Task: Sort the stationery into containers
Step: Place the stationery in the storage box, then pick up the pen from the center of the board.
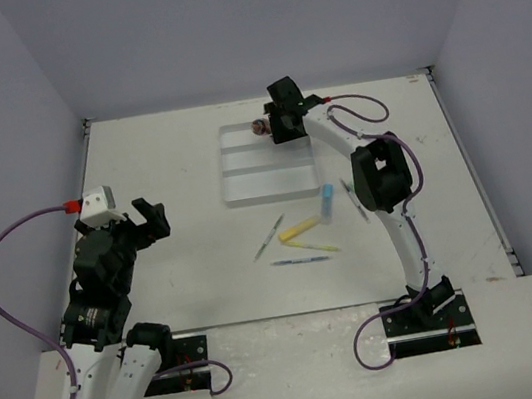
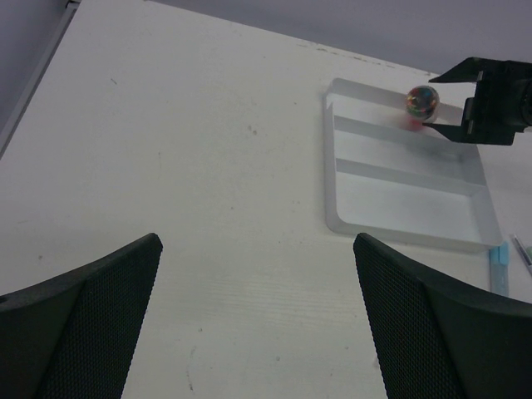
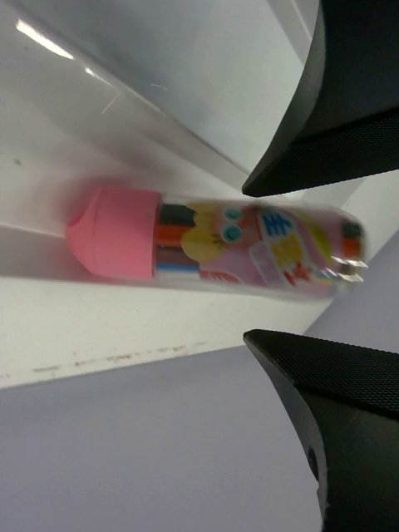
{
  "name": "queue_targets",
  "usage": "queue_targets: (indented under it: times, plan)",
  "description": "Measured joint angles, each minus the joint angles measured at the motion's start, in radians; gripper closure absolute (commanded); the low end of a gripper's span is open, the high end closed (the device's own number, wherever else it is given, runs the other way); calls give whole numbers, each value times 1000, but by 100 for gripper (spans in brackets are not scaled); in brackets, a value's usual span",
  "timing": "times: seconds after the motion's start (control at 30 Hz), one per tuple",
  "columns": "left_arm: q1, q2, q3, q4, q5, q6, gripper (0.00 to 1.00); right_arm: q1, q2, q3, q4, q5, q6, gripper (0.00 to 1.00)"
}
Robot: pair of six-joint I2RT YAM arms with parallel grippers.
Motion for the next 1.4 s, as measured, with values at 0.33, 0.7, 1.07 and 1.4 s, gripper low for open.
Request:
queue_targets:
  times: [0.33, 0.7, 1.07, 1.4]
  plan:
    - [0, 1, 0, 0, -3, 0, 0, -4, -46, 28, 27, -4, -136, 7]
    - [0, 11, 0, 0, -9, 0, 0, -334, -449, -372, 155, -435, -899, 24]
    - [-21, 82, 0, -1, -8, 0, 0, -326, -749, -940, -66, -97, -1527, 28]
    - [-44, 89, 0, -3, -9, 0, 0, -339, -780, -980, -75, -149, -1669, 34]
